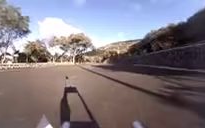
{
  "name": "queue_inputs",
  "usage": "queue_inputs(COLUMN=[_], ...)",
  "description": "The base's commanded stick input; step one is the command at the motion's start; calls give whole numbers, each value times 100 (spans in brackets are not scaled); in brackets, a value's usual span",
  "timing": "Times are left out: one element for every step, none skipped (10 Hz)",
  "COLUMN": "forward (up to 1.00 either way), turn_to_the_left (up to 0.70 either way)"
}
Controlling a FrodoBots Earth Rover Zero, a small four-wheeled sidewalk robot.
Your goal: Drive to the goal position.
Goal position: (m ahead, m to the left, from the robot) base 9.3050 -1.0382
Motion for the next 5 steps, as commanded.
queue_inputs(forward=[69, 69, 69, 69, 69], turn_to_the_left=[2, 2, 2, 2, 2])
